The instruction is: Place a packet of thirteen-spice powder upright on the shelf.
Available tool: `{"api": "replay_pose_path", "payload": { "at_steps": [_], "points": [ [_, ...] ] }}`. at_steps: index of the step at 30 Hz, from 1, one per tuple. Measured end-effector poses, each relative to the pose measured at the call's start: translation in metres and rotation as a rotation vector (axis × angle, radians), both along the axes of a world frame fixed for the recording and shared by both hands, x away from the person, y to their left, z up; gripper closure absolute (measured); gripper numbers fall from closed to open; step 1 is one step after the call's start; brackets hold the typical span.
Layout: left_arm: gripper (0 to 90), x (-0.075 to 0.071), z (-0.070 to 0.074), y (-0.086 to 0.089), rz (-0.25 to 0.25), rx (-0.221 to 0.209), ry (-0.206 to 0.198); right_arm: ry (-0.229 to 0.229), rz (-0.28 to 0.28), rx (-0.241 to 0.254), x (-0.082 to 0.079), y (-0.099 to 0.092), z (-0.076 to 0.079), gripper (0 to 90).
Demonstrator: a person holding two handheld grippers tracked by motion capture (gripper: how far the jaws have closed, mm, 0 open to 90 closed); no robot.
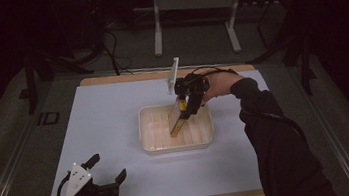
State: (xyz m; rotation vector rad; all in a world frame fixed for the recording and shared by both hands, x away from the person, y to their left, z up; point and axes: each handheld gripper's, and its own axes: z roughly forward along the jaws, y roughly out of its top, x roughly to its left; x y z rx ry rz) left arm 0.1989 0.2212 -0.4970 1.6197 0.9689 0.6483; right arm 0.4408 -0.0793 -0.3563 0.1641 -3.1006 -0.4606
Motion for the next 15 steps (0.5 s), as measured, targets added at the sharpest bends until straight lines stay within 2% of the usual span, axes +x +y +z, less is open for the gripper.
{"api": "replay_pose_path", "payload": {
  "at_steps": [8,15],
  "points": [
    [0.0,0.000,0.000,0.000,-0.002,0.001,0.000,0.006,0.001,-0.028,0.001,0.011,-0.013,31.7],
    [0.0,0.000,0.000,0.000,-0.004,0.006,0.002,0.018,-0.025,-0.034,0.003,0.017,-0.023,31.7]
  ]
}}
